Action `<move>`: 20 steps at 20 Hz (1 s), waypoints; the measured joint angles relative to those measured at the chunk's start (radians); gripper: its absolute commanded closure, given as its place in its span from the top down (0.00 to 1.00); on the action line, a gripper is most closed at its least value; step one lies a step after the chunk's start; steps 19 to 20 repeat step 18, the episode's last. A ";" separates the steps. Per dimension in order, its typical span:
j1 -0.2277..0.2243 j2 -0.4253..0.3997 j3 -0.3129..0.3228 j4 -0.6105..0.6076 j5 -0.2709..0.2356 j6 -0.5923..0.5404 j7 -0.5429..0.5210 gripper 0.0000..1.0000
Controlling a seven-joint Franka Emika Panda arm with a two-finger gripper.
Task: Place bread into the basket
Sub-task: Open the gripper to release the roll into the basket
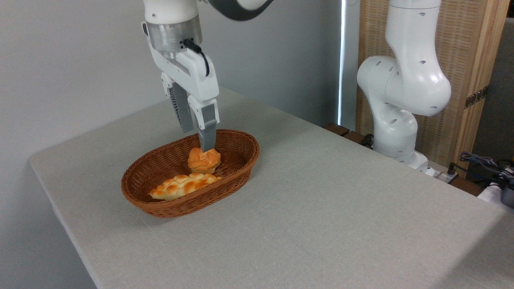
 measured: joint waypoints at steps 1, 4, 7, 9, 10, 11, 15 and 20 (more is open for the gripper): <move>0.001 0.012 0.016 0.037 0.000 -0.033 0.000 1.00; 0.003 0.066 0.045 0.143 0.000 -0.082 0.000 1.00; 0.003 0.099 0.076 0.184 0.002 -0.085 0.000 1.00; 0.003 0.101 0.093 0.192 0.003 -0.085 0.000 1.00; 0.003 0.101 0.103 0.195 0.003 -0.085 0.000 1.00; 0.004 0.100 0.111 0.198 0.003 -0.085 0.000 1.00; 0.003 0.100 0.119 0.201 0.003 -0.086 0.000 1.00; 0.002 0.100 0.119 0.201 0.003 -0.086 0.000 1.00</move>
